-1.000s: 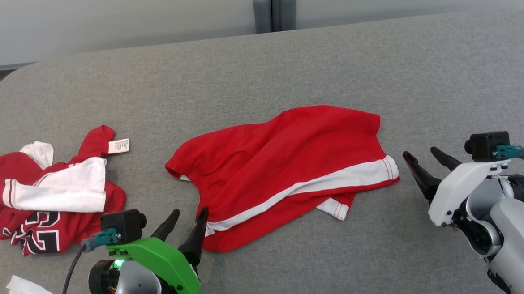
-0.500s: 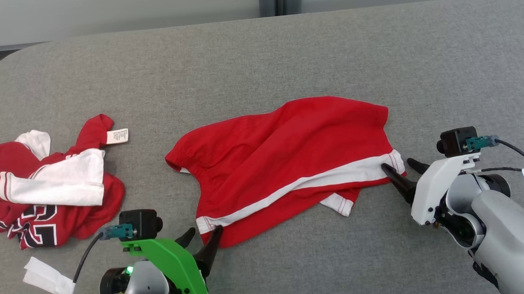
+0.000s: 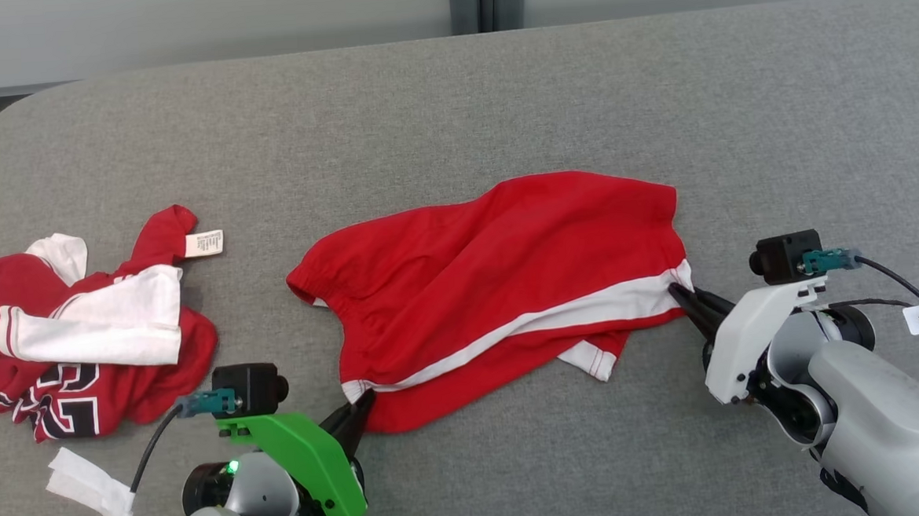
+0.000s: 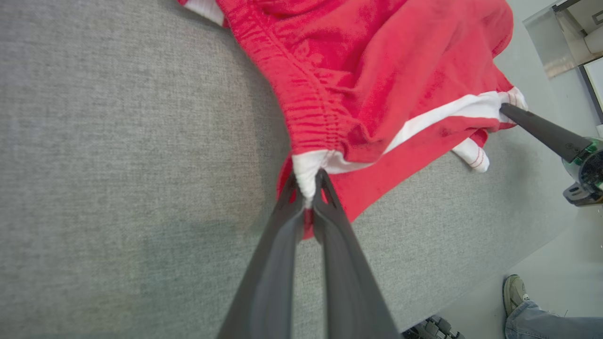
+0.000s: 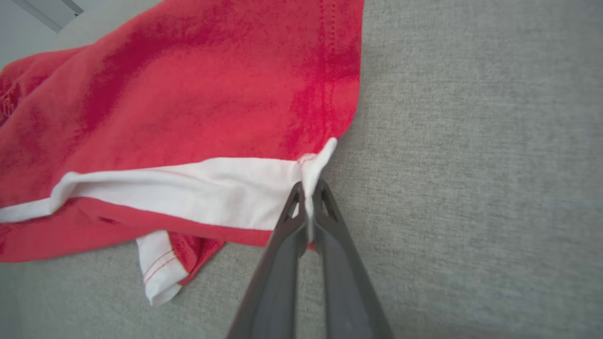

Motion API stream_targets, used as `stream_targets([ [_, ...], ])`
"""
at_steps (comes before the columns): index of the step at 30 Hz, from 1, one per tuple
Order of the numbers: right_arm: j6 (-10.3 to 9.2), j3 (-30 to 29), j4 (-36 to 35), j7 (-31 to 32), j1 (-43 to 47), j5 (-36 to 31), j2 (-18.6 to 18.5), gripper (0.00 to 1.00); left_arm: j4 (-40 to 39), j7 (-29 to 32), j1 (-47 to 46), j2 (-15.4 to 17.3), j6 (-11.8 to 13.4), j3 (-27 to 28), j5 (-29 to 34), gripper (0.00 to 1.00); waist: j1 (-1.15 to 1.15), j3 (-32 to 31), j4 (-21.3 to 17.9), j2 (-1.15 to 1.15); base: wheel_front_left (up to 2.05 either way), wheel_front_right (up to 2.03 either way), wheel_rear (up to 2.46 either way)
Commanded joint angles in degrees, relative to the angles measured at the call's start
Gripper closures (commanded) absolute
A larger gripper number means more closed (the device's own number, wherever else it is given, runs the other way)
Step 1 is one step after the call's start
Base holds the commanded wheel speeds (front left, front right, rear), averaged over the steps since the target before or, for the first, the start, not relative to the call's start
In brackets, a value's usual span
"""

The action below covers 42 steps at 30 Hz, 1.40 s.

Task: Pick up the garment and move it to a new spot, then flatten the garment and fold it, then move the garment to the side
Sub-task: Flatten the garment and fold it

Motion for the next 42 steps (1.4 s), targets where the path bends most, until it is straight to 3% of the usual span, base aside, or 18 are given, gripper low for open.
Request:
stream_targets([
  [1, -0.06, 0.23, -0.43, -1.53, -0.97, 0.66, -0.61, 1.0, -0.12, -0.58, -0.52, 0.74, -0.25, 0.09, -0.07, 1.0, 0.0, -0.55, -0.14, 0.0, 0.0, 0.0, 0.0],
  [12, -0.06, 1.21, -7.43, -9.75, -1.63, 7.53, -2.85, 1.0, -5.46, -3.73, -2.38, 3.72, -0.59, 1.0, -0.15, 1.0, 0.0, -2.19, -0.85, 0.0, 0.0, 0.0, 0.0],
  [19, -0.06, 1.97, -13.32, -10.02, -7.84, 15.06, -4.24, 1.0, -6.74, -1.63, -14.61, 7.57, -0.74, 0.39, 0.07, 1.0, 0.0, 2.32, -1.91, 0.0, 0.0, 0.0, 0.0],
  [25, -0.04, 3.57, -10.83, -6.56, -19.34, 21.27, -3.91, 1.0, 3.45, 2.11, -31.59, 8.76, -0.83, -2.85, -3.4, 1.0, 0.0, 9.2, -3.24, 0.0, 0.0, 0.0, 0.0],
  [31, -0.03, 3.85, -5.08, -6.49, -33.81, 23.68, -2.86, 1.0, 14.46, -0.75, -49.22, 10.21, -0.84, -4.1, -4.26, 1.0, 0.0, 14.54, -5.27, 0.0, 0.0, 0.0, 0.0],
  [42, -0.05, 3.3, 4.88, -8.52, -57.61, 23.6, -3.48, 1.0, 29.56, -5.21, -75.97, 9.44, -0.68, -2.62, -6.33, 1.0, 0.0, 17.89, -7.86, 0.0, 0.0, 0.0, 0.0],
])
